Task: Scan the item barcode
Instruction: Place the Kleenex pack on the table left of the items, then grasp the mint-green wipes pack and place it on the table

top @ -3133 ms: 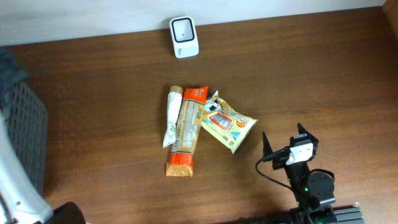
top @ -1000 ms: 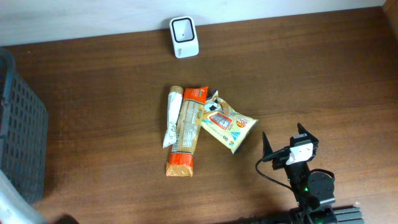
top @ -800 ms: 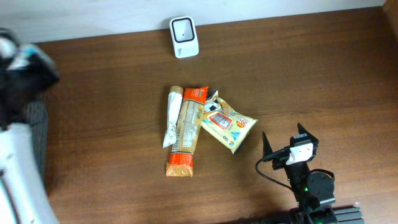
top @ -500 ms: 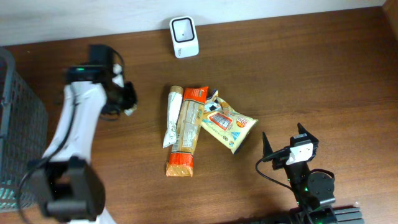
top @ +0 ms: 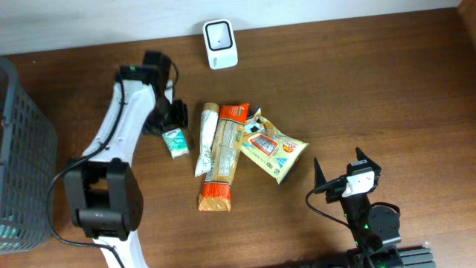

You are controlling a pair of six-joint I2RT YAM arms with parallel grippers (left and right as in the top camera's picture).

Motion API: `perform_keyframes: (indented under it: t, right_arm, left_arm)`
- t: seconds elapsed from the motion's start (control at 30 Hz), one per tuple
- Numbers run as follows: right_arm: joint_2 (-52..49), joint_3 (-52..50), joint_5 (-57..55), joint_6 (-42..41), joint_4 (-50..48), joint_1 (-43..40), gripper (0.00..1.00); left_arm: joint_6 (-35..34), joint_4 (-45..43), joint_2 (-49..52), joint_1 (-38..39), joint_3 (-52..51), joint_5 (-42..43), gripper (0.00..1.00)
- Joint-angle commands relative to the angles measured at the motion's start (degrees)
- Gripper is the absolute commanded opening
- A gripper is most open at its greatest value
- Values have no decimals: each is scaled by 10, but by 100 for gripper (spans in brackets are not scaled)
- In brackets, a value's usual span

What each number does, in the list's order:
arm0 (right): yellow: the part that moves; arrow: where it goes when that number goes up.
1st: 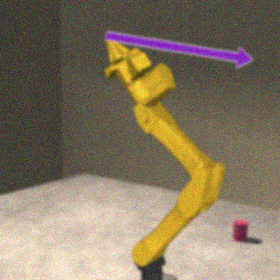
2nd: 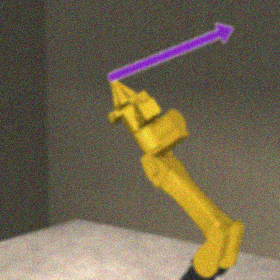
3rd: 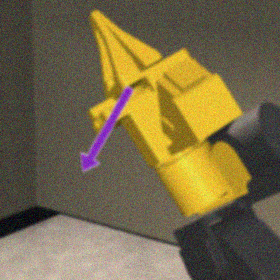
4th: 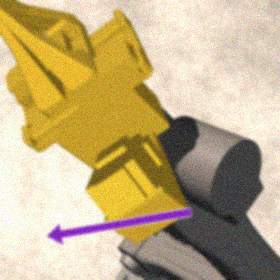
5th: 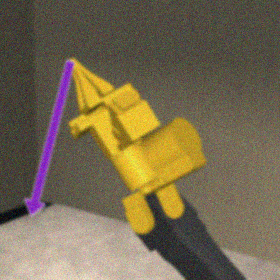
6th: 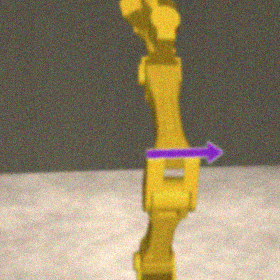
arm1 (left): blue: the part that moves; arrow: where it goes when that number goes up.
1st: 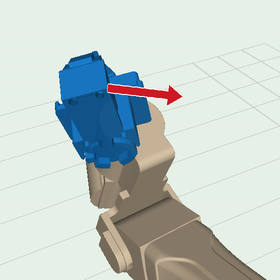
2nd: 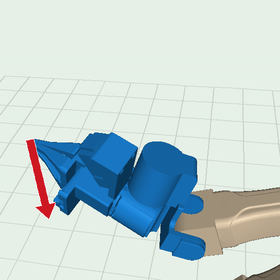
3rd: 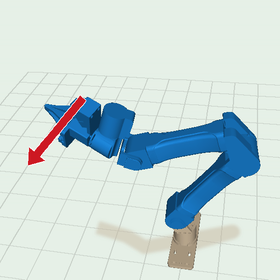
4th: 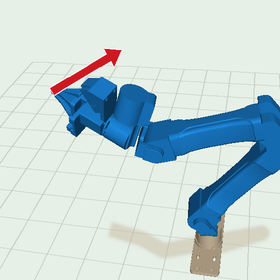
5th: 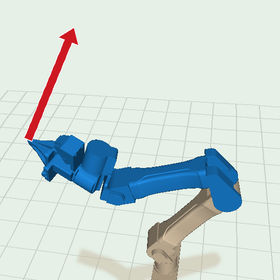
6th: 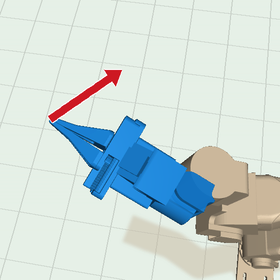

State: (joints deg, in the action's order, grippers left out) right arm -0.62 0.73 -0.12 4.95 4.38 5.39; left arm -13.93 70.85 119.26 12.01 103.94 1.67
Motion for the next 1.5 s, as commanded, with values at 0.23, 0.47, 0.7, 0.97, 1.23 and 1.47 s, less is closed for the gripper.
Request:
perform_keyframes:
  t: [0.23,0.47,0.7,0.97,1.23,1.47]
  right_arm:
    - [4,-4,1,2,2,-3,99]
    - [4,-4,1,2,2,-3,99]
    - [4,-4,1,2,2,-3,99]
    - [4,-4,1,2,2,-3,99]
    - [4,-4,1,2,2,-3,99]
    - [4,-4,1,2,2,-3,99]
  left_arm:
    - [-52,127,-108,-118,332,-139,99]
    - [-178,156,-138,-316,316,-187,99]
    - [-195,118,-138,-454,180,-191,99]
    - [-187,-69,-137,-572,-76,-191,99]
    - [-82,-270,-133,-628,-254,-196,99]
    - [-83,-292,-129,-639,-281,-246,99]
